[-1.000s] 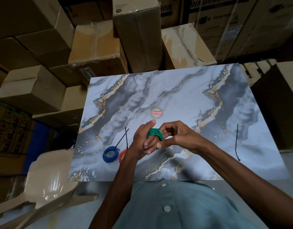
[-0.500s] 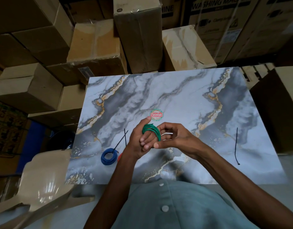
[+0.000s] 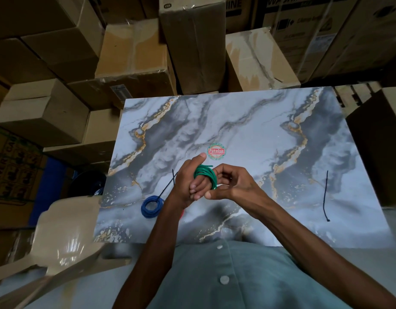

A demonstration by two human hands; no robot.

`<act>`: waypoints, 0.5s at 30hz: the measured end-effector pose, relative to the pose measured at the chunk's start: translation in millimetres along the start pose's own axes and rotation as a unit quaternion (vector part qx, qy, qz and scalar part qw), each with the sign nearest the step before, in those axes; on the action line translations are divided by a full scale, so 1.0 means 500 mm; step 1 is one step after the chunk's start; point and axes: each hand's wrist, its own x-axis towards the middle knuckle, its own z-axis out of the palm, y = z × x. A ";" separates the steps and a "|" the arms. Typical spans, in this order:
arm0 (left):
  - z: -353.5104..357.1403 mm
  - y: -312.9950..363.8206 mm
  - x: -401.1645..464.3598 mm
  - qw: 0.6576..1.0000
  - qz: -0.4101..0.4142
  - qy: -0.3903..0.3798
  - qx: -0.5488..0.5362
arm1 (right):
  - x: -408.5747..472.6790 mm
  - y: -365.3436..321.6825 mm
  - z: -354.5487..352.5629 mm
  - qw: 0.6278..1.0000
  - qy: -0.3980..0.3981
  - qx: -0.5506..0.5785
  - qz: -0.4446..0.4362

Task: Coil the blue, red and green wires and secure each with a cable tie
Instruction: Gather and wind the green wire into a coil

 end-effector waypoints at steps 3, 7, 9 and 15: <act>-0.004 -0.006 -0.002 1.000 -0.007 0.011 -0.010 | 0.004 0.004 0.001 1.000 0.000 0.003 0.012; -0.010 -0.015 0.001 1.000 -0.001 0.027 0.008 | 0.009 0.004 -0.001 1.000 0.002 -0.007 0.015; -0.013 -0.019 0.002 1.000 0.000 0.019 0.021 | 0.007 0.005 -0.003 1.000 0.005 -0.011 0.018; -0.009 -0.033 0.000 0.998 0.007 0.038 0.040 | -0.005 0.010 -0.007 0.999 0.027 -0.034 0.020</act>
